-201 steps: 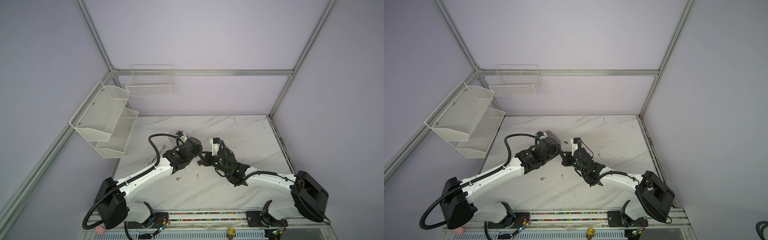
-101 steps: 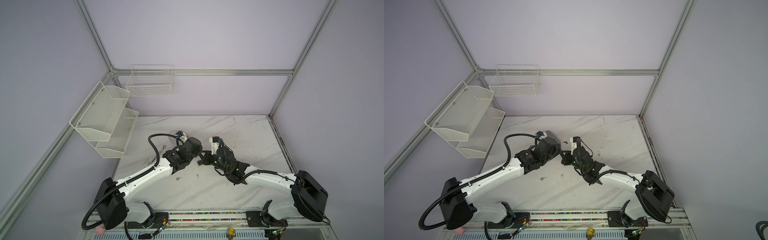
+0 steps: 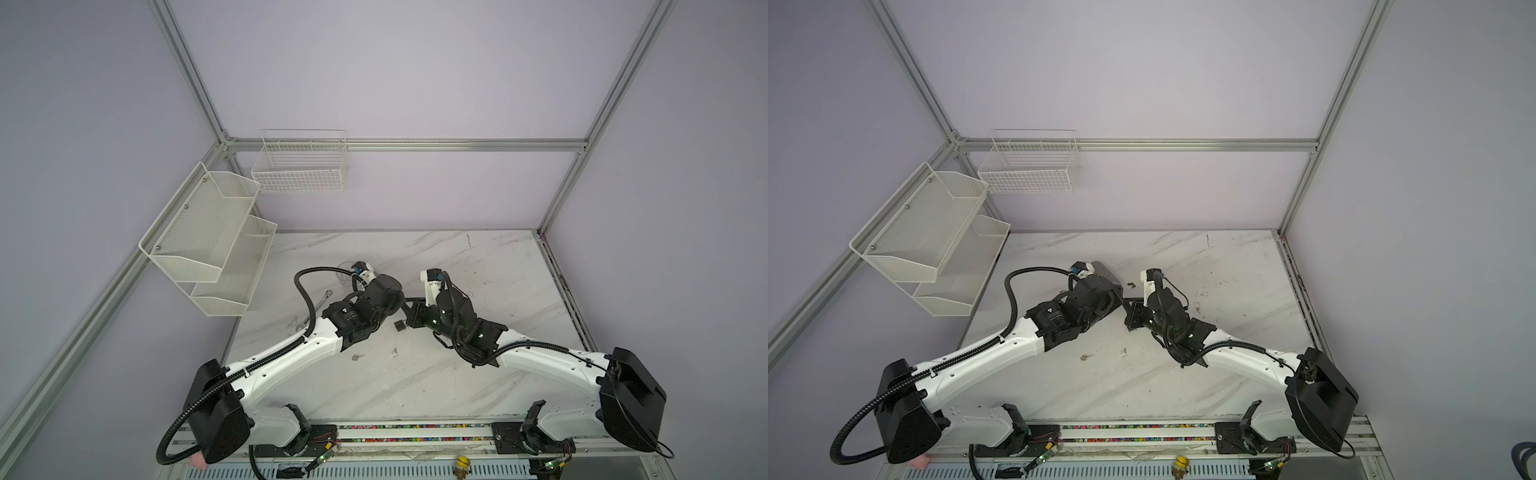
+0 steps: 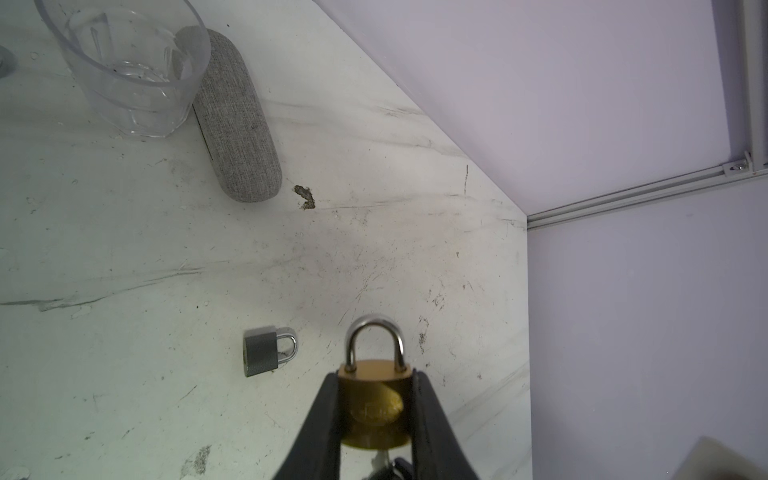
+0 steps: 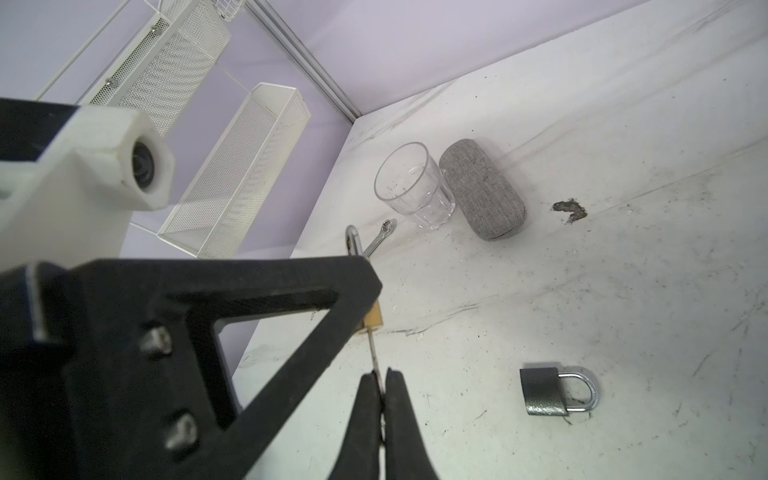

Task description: Unlock with the key

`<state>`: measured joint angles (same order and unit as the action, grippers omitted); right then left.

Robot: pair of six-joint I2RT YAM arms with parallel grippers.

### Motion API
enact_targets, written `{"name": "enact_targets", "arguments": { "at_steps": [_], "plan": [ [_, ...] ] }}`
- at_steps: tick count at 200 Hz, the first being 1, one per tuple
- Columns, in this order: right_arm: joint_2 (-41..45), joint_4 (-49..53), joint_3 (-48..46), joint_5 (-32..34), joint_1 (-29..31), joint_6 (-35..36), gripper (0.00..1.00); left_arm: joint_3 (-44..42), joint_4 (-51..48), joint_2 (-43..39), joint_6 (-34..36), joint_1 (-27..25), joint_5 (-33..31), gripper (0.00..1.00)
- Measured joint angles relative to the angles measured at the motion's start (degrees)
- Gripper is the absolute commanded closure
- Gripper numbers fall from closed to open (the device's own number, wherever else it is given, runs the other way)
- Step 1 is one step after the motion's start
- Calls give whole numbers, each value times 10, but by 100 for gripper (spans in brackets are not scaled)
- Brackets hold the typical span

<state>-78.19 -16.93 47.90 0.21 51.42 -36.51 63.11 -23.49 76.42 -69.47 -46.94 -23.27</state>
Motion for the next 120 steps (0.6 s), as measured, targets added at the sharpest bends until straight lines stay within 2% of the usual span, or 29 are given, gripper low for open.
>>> {"name": "enact_targets", "arguments": {
  "at_steps": [62,120],
  "plan": [
    [4,-13,-3,-5,0,-14,100,0,1,-7,-23,0,18,100],
    [3,-47,-5,-72,-24,-31,100,-10,5,-33,-26,-3,25,100]
  ]
}}
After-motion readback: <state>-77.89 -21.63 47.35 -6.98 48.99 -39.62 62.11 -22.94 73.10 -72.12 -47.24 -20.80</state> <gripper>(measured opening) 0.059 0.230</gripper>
